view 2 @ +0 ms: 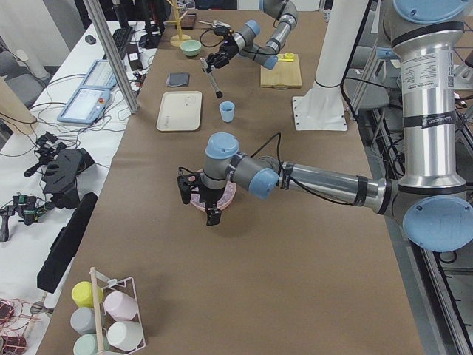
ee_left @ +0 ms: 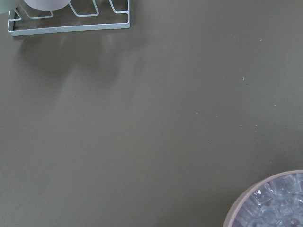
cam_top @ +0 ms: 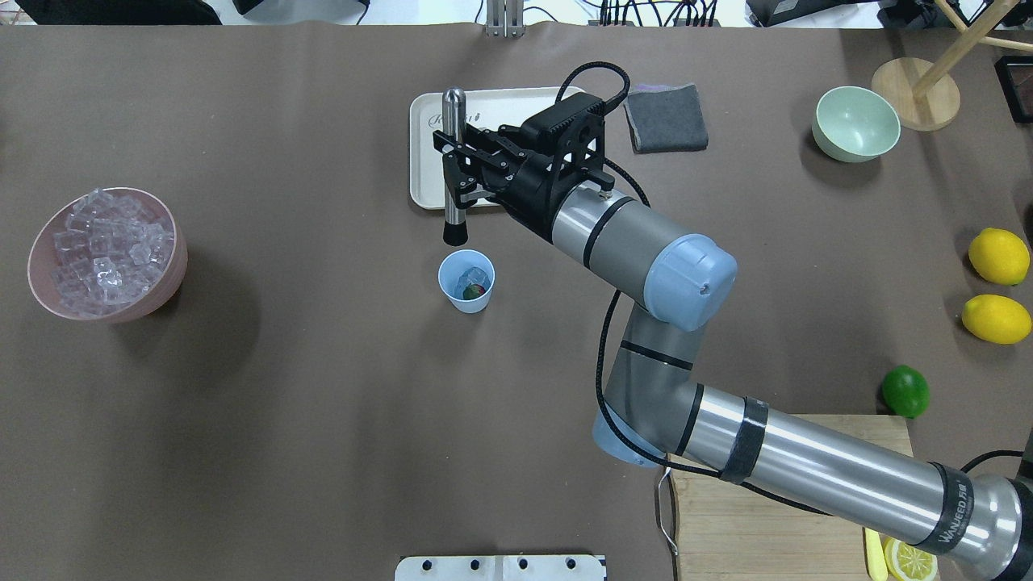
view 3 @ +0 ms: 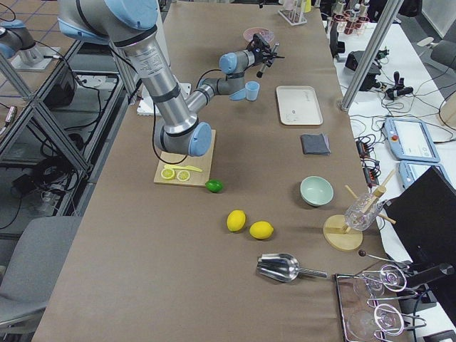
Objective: Mash ice and strawberries in cup
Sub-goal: 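Lower the pestle tip into the light-blue cup with the right gripper, then press the pestle up and down inside the cup with the right gripper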
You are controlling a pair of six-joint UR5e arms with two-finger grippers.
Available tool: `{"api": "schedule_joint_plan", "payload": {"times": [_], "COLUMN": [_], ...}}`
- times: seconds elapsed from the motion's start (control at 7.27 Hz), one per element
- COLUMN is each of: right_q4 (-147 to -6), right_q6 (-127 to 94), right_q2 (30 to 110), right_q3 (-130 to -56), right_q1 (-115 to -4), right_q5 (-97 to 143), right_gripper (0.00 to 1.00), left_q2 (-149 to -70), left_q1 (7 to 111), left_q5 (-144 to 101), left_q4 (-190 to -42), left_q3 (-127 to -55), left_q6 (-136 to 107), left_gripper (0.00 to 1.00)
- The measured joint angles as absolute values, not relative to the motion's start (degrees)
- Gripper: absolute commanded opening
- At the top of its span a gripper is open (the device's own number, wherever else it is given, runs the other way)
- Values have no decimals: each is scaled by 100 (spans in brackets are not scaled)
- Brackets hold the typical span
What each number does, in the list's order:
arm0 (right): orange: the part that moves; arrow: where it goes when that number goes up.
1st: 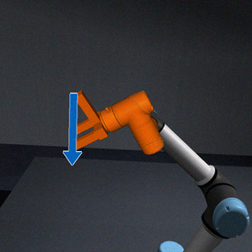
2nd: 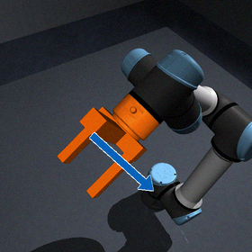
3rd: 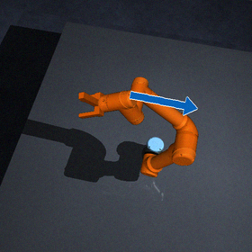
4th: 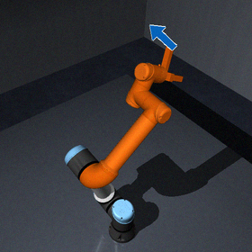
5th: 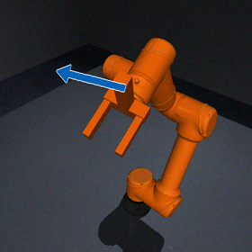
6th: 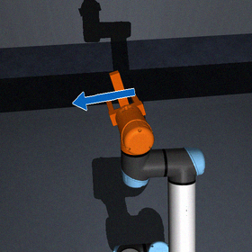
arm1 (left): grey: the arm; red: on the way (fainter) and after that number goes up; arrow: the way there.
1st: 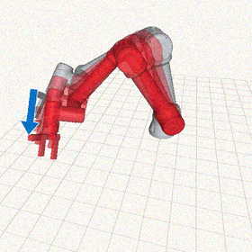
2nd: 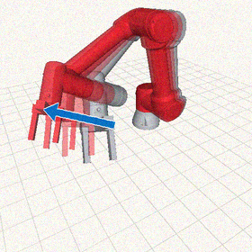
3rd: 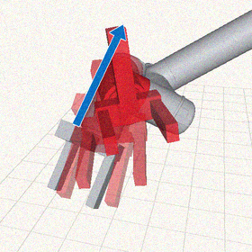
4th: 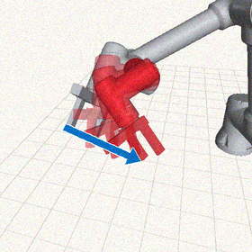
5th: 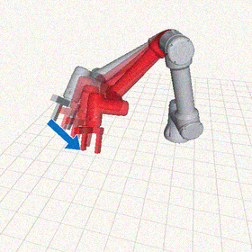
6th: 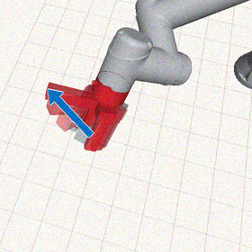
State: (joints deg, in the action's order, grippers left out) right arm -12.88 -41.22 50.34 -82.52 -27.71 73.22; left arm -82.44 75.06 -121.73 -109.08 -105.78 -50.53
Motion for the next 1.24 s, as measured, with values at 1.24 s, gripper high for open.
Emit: {"api": "schedule_joint_plan", "payload": {"times": [1.24], "right_q4": [-855], "right_q6": [-3357], "right_q2": [5150], "right_q3": [-8172], "right_q1": [-2296], "right_q5": [6747], "right_gripper": [0], "left_q2": [-8244], "left_q1": [7506], "left_q5": [-12173], "left_q4": [-10934], "left_q3": [-10426], "left_q6": [-5071], "left_gripper": [97]}}
